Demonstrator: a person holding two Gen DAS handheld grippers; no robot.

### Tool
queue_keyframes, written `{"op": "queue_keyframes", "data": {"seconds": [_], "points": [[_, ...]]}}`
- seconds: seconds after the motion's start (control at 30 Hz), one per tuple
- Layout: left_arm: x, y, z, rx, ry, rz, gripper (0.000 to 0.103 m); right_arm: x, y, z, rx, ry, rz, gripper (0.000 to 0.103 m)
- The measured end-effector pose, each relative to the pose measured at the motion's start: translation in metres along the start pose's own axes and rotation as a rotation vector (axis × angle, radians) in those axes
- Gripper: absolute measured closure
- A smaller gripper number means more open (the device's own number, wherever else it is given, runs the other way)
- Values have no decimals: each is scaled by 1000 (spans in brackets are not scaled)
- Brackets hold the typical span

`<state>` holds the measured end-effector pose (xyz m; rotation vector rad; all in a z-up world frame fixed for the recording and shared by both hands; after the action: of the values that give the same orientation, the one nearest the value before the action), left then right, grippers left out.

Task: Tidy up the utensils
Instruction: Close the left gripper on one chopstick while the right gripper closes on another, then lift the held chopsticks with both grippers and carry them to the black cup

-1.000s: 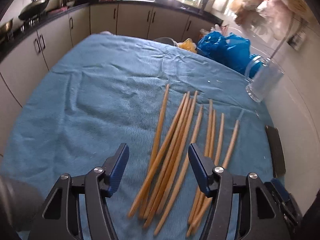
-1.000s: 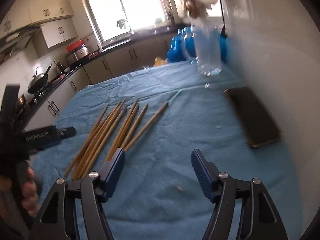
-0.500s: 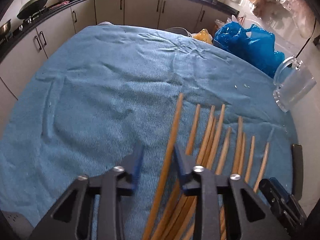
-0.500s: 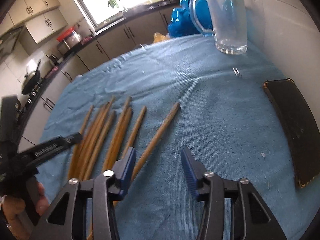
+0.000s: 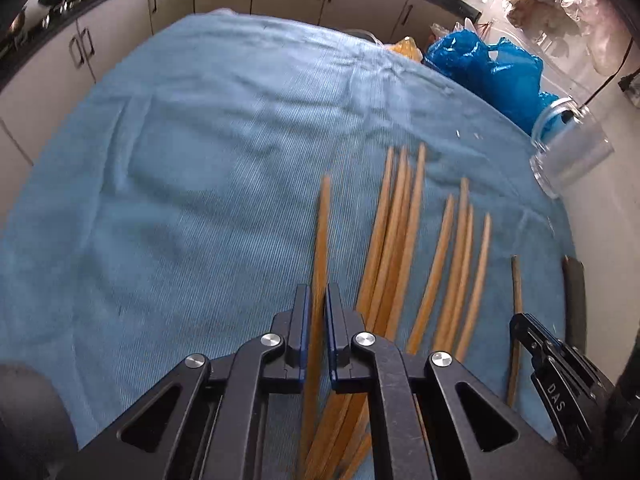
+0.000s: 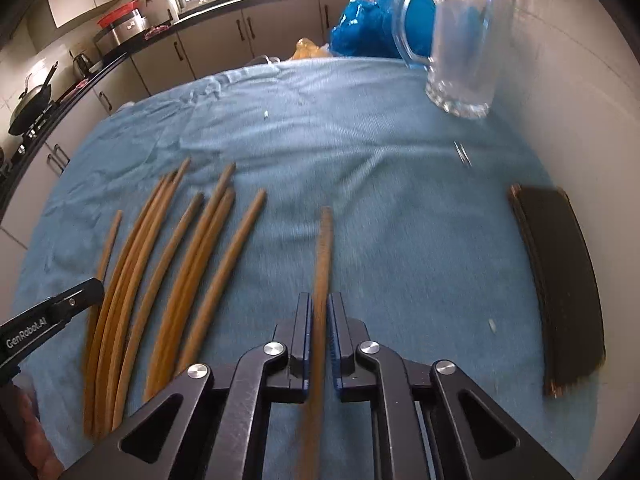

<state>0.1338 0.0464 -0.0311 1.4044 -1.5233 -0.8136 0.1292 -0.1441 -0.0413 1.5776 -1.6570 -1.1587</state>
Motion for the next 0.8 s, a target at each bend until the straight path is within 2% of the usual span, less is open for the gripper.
{"op": "queue_keyframes", "data": {"seconds": [0.13, 0.2, 0.33, 0.47, 0.63, 0.7, 0.73, 0.8], "points": [[-11, 21, 38, -16, 17, 60, 96, 14, 22, 38, -42, 18, -20, 95], [-16, 36, 63, -13, 18, 115, 96, 20, 35, 61, -56, 25, -32, 95], [-20, 57, 100, -3, -9, 180, 96, 32, 56, 99, -73, 35, -50, 95], [-30, 66, 131, -19, -47, 175, 96, 47, 78, 134, -88, 32, -60, 95], [-43, 75, 147, -24, -69, 144, 96, 55, 93, 152, -81, 59, -21, 95], [-42, 77, 148, -29, -86, 128, 91, 54, 95, 155, -79, 83, -4, 93], [-43, 77, 150, -36, -92, 129, 85, 54, 95, 153, -85, 87, -2, 92], [-42, 77, 149, -44, -92, 137, 82, 52, 93, 150, -102, 80, -6, 85]]}}
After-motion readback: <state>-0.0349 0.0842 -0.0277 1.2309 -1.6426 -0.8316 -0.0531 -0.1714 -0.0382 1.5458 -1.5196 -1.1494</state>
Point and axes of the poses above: each gripper's, at about its wrist camera, not at the fingertips, and y roughly against the way its jaws point, x to its right, z to its underside, the point moved 6 cm from there along -y, roughly the way its jaws point, and after that the axes turned 7 degrees about -y, right-handed, at the moved point
